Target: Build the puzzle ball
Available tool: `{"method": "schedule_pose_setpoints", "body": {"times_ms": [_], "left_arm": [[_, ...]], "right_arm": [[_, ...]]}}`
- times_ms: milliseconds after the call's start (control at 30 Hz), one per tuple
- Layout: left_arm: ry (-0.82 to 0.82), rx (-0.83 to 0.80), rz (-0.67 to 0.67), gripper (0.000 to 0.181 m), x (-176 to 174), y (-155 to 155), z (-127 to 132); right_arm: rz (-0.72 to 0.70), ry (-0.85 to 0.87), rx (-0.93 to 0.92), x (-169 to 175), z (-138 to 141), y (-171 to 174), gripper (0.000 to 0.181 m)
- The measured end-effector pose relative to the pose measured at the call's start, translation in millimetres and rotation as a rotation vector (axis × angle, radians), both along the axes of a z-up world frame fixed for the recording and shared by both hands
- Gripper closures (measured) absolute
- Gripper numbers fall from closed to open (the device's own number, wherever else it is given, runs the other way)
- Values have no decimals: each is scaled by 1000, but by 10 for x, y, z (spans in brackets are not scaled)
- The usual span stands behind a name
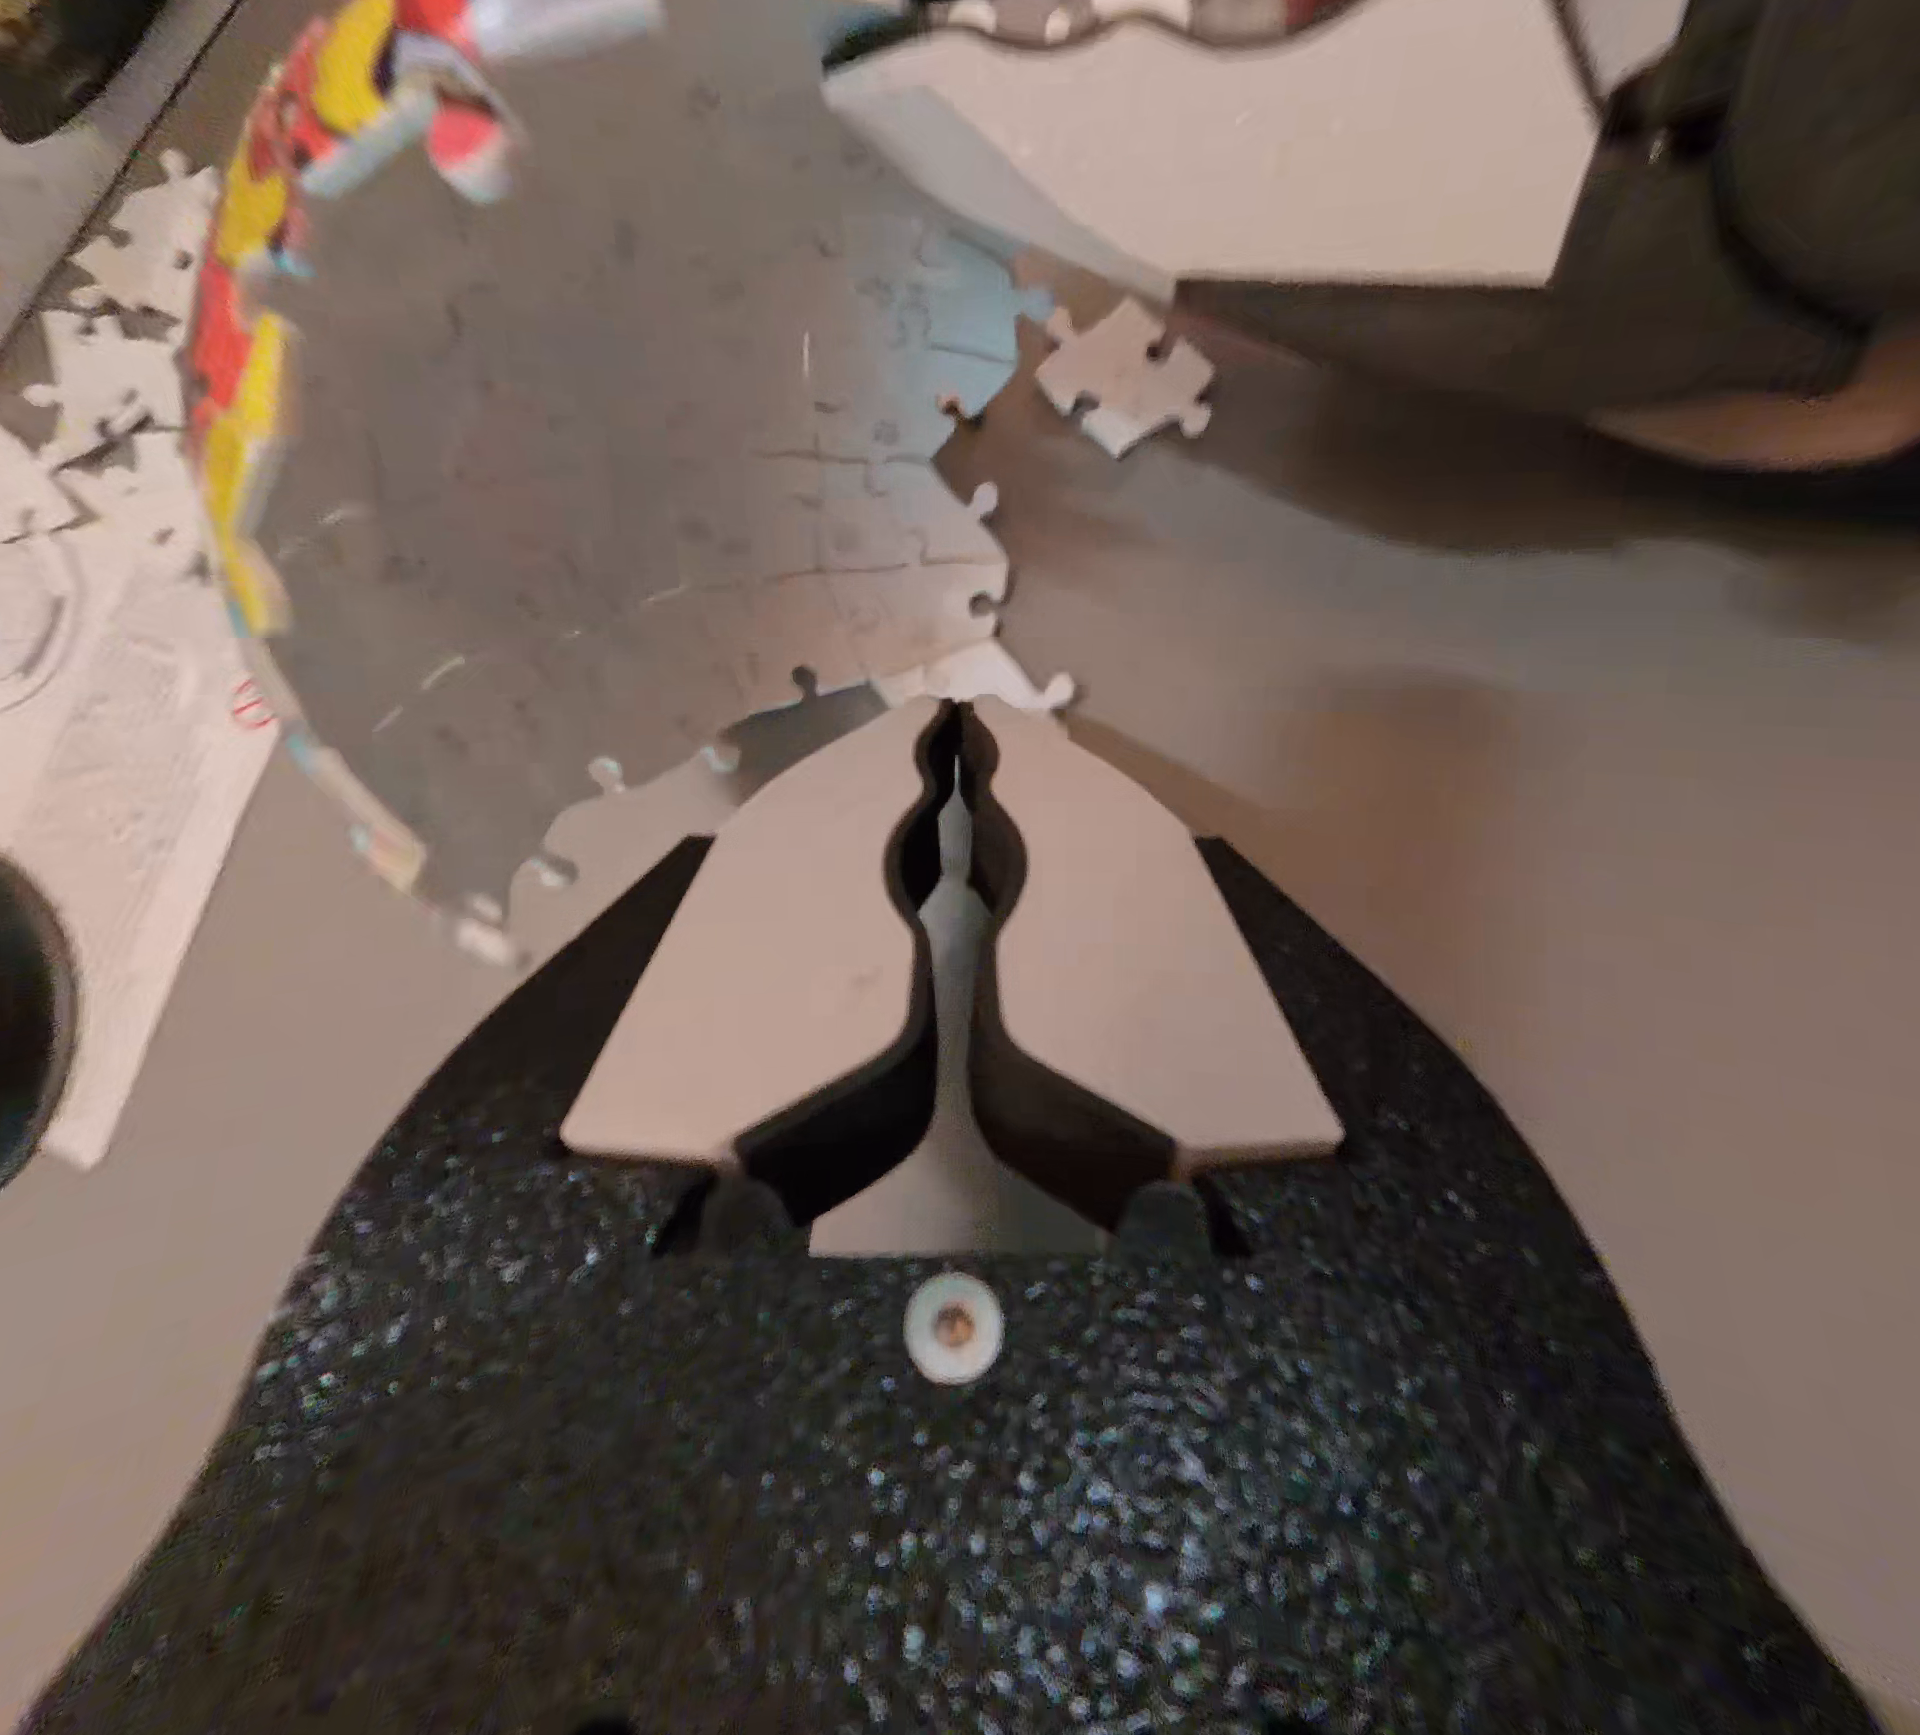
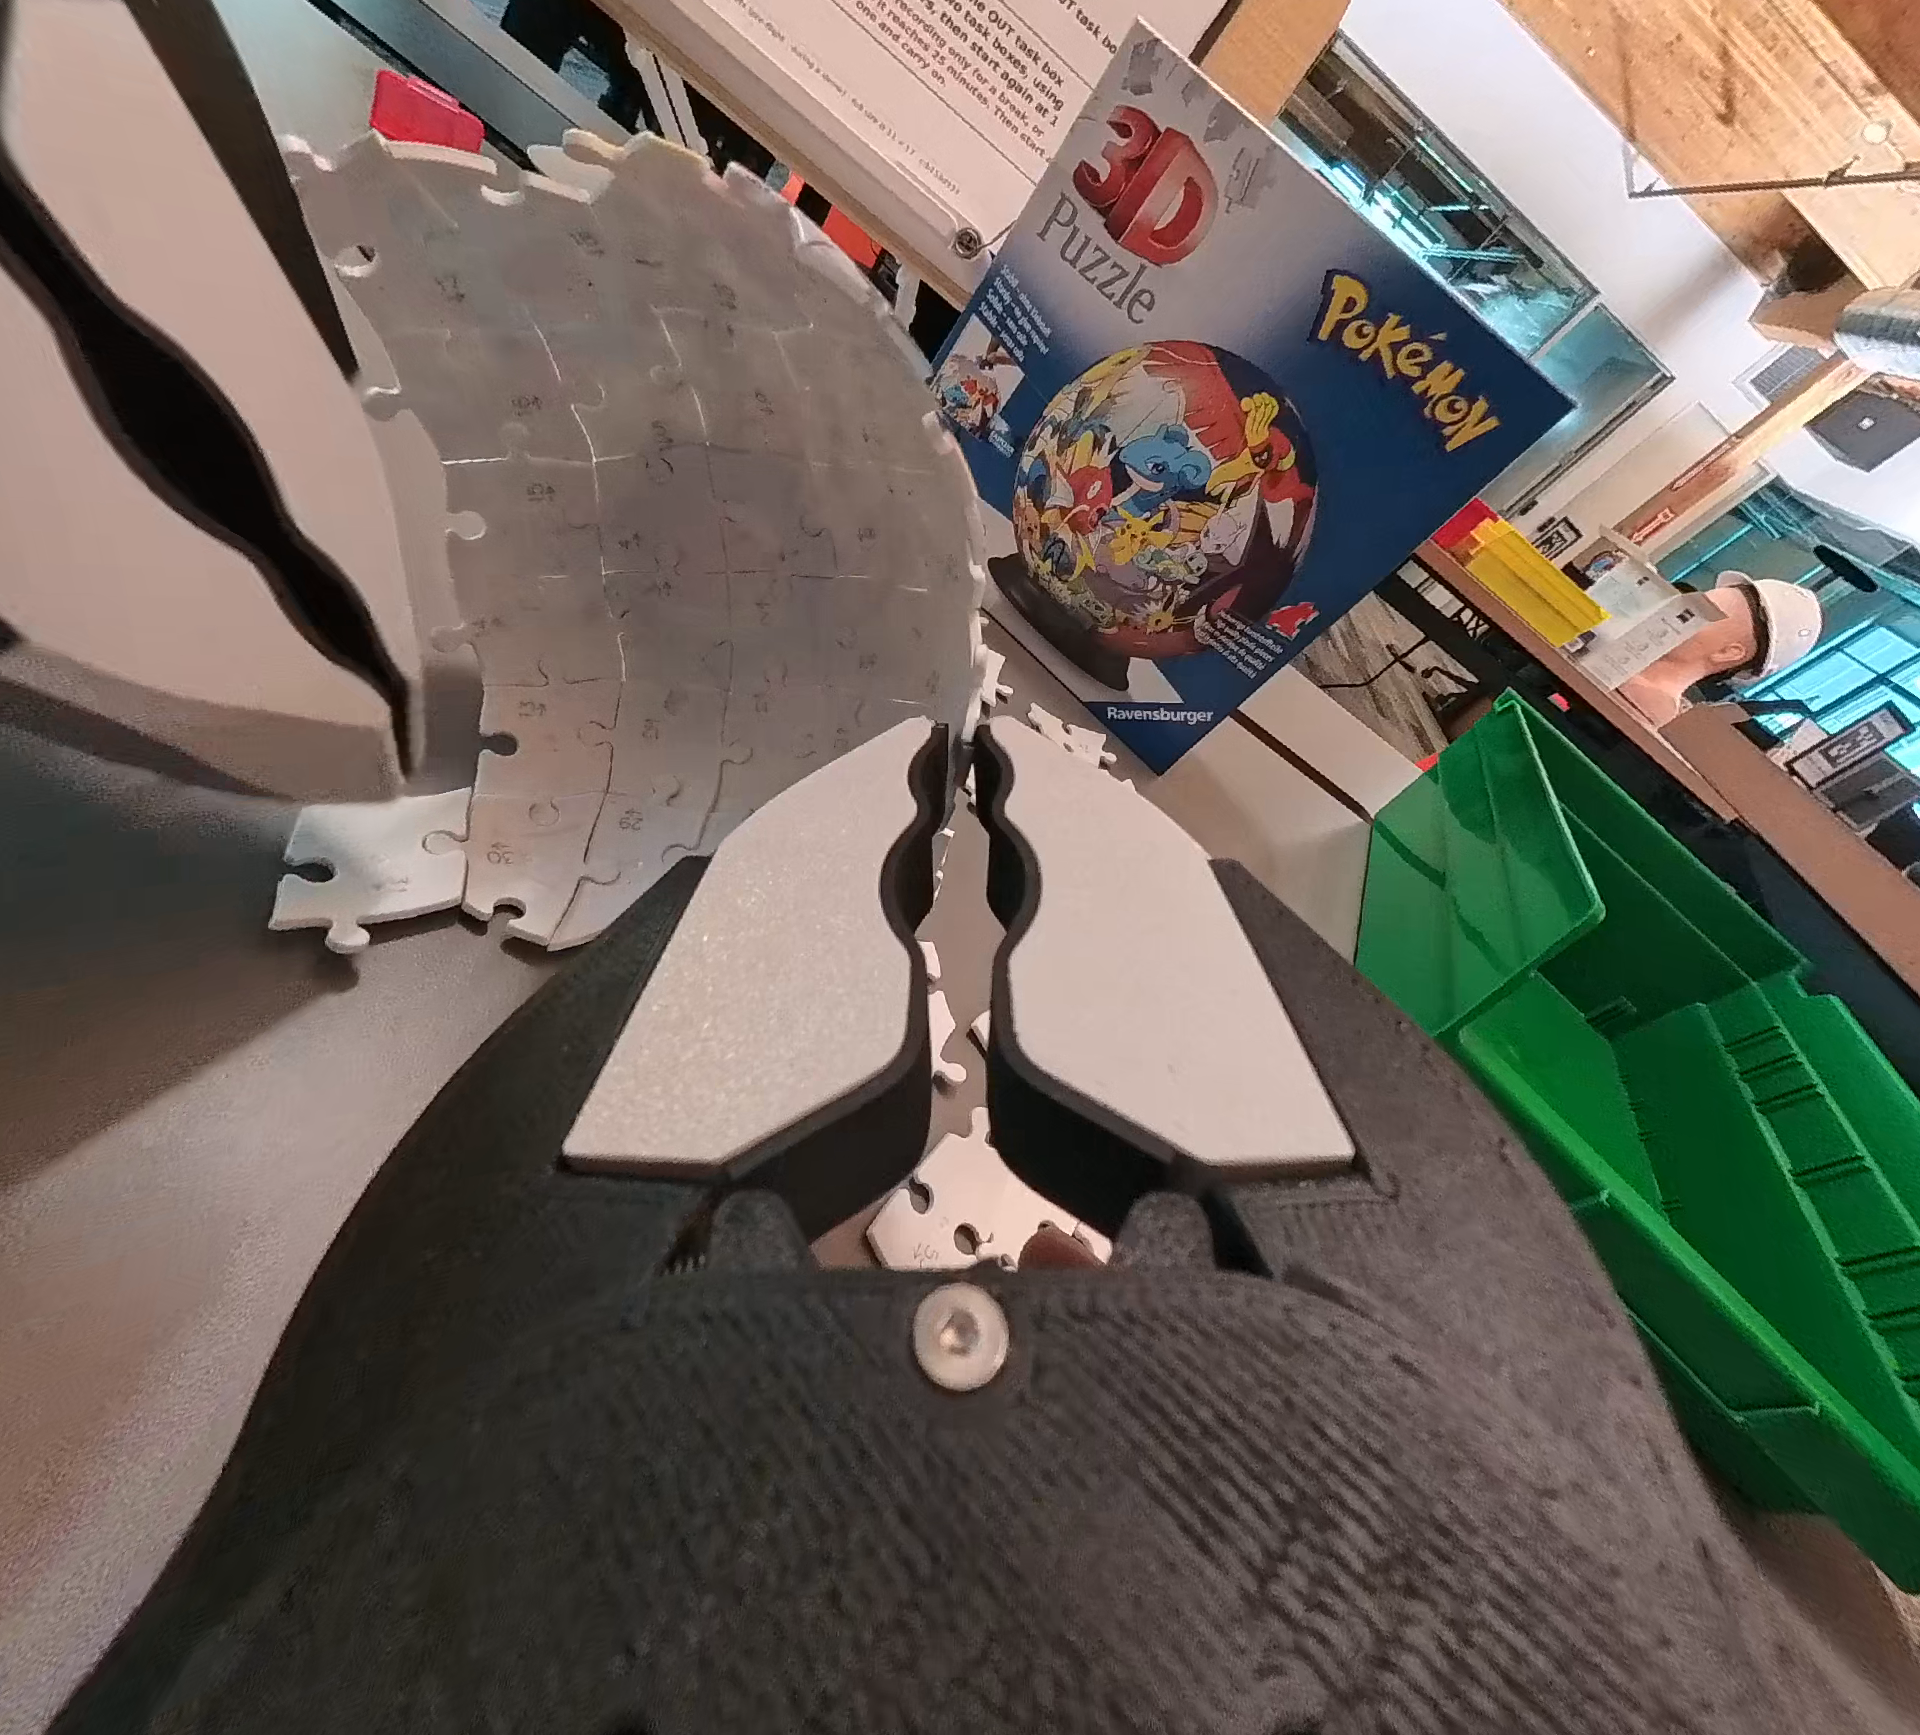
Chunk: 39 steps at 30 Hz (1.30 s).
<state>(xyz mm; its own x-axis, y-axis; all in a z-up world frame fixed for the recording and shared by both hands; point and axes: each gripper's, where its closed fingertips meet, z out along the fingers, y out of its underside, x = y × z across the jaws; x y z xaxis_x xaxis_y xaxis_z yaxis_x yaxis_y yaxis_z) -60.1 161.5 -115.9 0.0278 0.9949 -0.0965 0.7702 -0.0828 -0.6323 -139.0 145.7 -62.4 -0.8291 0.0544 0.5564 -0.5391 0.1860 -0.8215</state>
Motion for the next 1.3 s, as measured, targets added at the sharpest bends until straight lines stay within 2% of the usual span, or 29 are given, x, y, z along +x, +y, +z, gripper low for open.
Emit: {"method": "schedule_pose_setpoints", "body": {"times_ms": [100,167,267,333,400,667,767,1000,1300], "left_arm": [[-65,-126,31,181,200,-107,-85],[-37,-177,63,181,247,-102,-120],[27,-196,141,145,209,-55,-124],[36,-178,177,133,173,-24,-158],[42,-132,210,128,134,27,-187],[16,5,447,143,111,39,-237],[18,29,464,149,88,53,-244],[4,52,477,150,63,29,-249],[43,11,451,155,25,21,-156]], "right_arm": [[2,-1,-1,2,2,1,176],[1,-1,0,1,1,0,176],[1,0,-1,1,3,-1,177],[1,0,-1,2,4,-2,177],[2,0,-2,3,5,-1,177],[2,0,-2,2,5,-3,177],[3,0,-2,4,7,-4,177],[6,-1,-4,5,9,-5,177],[6,0,-3,5,7,-8,177]]}}
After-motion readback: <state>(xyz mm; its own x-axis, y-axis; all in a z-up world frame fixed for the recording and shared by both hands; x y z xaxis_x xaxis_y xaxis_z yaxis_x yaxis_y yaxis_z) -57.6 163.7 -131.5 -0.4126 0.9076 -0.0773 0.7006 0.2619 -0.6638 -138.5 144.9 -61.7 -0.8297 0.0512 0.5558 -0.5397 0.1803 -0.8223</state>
